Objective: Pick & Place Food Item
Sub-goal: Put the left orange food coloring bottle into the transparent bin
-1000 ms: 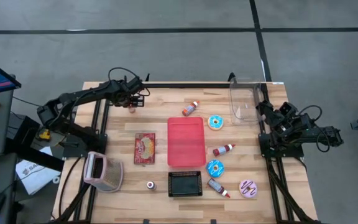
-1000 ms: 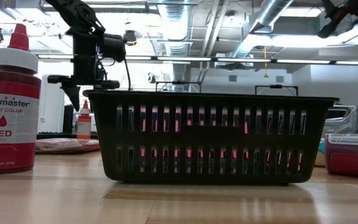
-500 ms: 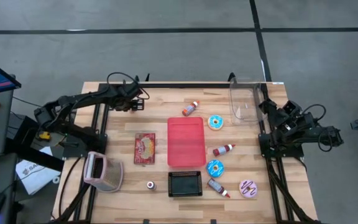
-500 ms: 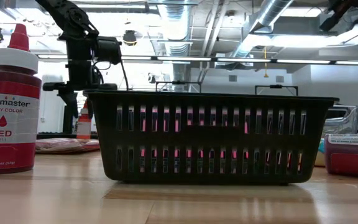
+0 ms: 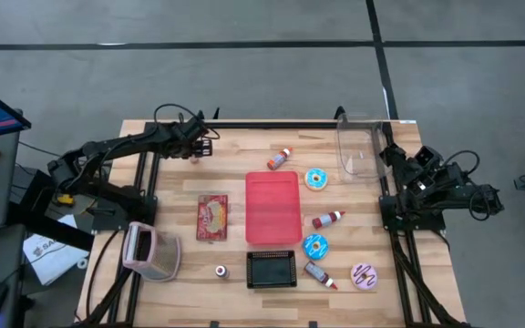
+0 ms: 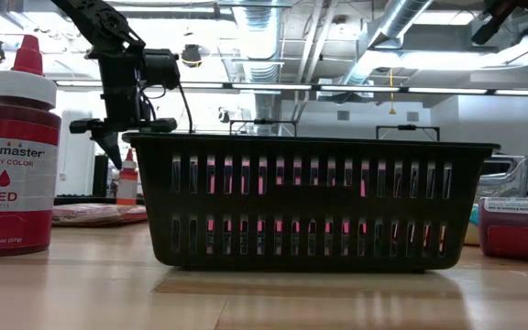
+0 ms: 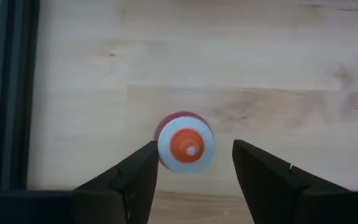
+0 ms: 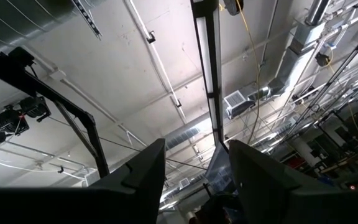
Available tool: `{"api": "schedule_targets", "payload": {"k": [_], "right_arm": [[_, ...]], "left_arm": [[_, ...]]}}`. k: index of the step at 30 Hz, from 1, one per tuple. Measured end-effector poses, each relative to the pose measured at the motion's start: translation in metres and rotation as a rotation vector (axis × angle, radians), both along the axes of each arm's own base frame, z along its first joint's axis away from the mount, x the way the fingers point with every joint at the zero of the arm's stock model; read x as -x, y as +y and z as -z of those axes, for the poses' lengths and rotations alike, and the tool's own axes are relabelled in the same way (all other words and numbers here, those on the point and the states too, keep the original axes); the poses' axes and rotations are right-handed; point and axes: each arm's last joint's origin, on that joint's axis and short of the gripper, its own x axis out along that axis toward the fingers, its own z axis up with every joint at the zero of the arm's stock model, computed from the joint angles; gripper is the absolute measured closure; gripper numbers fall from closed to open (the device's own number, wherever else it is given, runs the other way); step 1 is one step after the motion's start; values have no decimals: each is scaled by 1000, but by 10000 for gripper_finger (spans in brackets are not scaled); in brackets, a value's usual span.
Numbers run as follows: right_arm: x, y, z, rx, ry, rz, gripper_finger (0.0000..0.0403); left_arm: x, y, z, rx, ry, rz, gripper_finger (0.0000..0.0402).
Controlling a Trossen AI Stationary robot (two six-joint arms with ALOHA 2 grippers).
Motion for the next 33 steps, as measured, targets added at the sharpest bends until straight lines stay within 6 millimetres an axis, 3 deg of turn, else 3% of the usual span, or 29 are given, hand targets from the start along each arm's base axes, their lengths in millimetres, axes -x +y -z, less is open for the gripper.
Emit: {"api": "schedule_targets", "payload": {"k": [12,25,33], "right_arm": [[0,0,0,-6,-2,-6,233],[0,0,0,-6,-2,-6,233],[0,0,0,-7,-1,-5,233]], "left_arm": [[0,1,-1,-30,15,-4,200],[0,1,-1,-30,17,-9,288],[-3,-1,-6,-4,-73,53,293]]}}
